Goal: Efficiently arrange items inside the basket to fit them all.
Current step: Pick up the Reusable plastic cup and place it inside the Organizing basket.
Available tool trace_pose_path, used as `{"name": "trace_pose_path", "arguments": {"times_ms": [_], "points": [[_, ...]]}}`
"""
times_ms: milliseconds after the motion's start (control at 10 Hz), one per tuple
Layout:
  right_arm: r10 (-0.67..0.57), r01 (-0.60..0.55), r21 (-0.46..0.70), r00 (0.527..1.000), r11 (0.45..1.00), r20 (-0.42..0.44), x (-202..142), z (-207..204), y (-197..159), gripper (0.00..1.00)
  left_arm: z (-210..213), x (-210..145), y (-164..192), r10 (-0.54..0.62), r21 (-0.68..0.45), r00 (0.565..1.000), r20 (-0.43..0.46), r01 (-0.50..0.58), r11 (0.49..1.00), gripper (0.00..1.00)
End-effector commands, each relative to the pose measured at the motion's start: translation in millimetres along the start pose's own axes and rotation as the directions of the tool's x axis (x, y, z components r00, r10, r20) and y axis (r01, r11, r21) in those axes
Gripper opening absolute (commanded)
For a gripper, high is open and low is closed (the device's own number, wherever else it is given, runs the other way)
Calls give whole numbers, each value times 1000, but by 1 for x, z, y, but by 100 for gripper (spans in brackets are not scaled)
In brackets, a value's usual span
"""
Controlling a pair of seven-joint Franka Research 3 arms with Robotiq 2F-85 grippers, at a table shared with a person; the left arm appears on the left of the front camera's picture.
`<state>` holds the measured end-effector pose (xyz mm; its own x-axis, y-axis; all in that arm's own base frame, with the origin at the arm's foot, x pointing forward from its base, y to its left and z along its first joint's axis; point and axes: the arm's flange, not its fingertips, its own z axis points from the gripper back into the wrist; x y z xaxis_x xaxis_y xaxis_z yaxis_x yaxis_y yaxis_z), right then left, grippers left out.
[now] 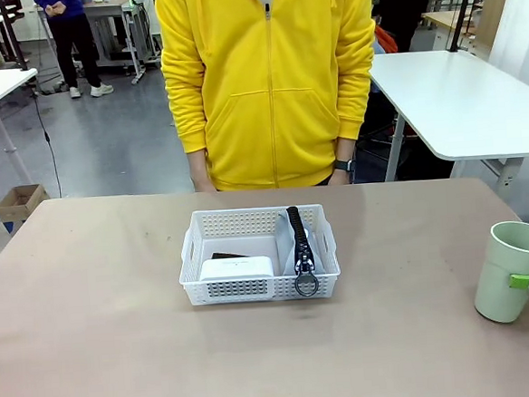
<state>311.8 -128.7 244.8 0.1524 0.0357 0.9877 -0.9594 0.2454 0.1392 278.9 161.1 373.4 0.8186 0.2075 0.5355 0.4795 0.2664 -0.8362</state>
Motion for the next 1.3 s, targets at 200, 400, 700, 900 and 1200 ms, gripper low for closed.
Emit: {"name": "trace_pose_path", "arguments": {"times_ms": [200,400,700,900,1200], "points": [[4,-7,-36,998,999,-65,82,-6,62,0,0,-2,-4,1,-11,1000,-2,-1,1000,100],[-87,91,14,983,996,-161,166,-8,77,0,0,-2,-4,1,-11,1000,-2,-1,1000,100],[-114,134,71,964,988,-242,221,-29,91,33,0,-2,-4,1,-11,1000,-2,-1,1000,100],[-81,91,45,978,995,-194,219,-27,91,0,0,-2,-4,1,-11,1000,-2,-1,1000,100],[-82,102,71,966,992,-245,244,-20,83,34,0,-2,-4,1,-11,1000,-2,-1,1000,100]]}}
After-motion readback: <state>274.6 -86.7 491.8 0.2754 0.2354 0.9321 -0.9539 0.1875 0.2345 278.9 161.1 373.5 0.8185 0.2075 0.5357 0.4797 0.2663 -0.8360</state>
